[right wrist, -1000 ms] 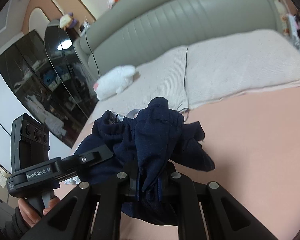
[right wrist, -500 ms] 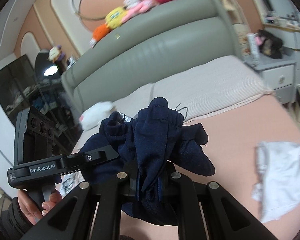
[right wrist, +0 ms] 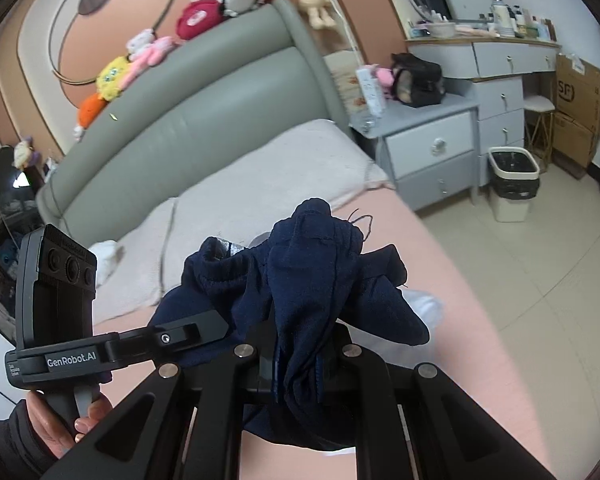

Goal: Fold clothes
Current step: 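Lift and carry the shorts with both tools over the white garment, then lower the shorts onto the white garment and open both tools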

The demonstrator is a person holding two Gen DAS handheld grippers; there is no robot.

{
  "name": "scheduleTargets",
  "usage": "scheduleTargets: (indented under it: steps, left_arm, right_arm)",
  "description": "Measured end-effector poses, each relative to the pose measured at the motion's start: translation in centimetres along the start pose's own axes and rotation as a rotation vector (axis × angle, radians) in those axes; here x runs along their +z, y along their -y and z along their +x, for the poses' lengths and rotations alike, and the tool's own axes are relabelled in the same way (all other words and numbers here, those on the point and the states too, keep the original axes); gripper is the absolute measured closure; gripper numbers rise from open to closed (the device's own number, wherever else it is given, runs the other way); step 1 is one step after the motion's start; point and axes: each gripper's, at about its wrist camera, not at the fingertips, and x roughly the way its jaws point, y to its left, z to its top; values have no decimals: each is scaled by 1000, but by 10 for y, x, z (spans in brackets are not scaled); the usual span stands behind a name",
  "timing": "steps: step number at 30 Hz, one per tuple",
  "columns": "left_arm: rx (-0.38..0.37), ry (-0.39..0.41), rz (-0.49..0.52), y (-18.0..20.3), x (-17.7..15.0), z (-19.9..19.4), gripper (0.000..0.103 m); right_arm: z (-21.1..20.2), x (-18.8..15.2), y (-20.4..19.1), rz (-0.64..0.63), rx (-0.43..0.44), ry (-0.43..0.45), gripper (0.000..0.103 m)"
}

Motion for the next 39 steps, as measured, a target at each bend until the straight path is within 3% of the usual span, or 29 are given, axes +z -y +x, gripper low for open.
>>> scheduleTargets:
  steps: [4, 9, 16, 24, 30, 34, 36, 37, 39]
  left_arm:
    - [5, 0, -9, -1, 0, 28, 89]
    - [65, -4, 20, -8, -11, 46, 88]
    - [114, 32, 49, -26, -26, 52, 88]
    - [169, -17, 9, -58, -47, 71, 88]
    - [270, -70, 119, -66, -64, 85, 87]
    - [229, -112, 80, -76, -68, 88, 86]
    - [222, -103, 57, -76, -65, 78, 82]
    - [222, -97, 48, -75, -63, 73, 74]
    - [224, -86, 36, -74, -60, 61, 46]
  right_arm:
    - [7, 10, 29, -22, -40, -23, 93]
    - [25, 9, 47, -54, -73, -68, 93]
    - [55, -2, 60, -46, -38, -95, 93]
    - [87, -30, 88, -10, -63, -200, 93]
    - [118, -54, 109, 32, -58, -281, 93]
    - [128, -63, 129, 113, -62, -329, 68]
    - [120, -62, 131, 123, -67, -317, 63]
    - [115, -61, 132, 128, -69, -310, 60]
    - [104, -56, 132, 122, -95, -293, 48]
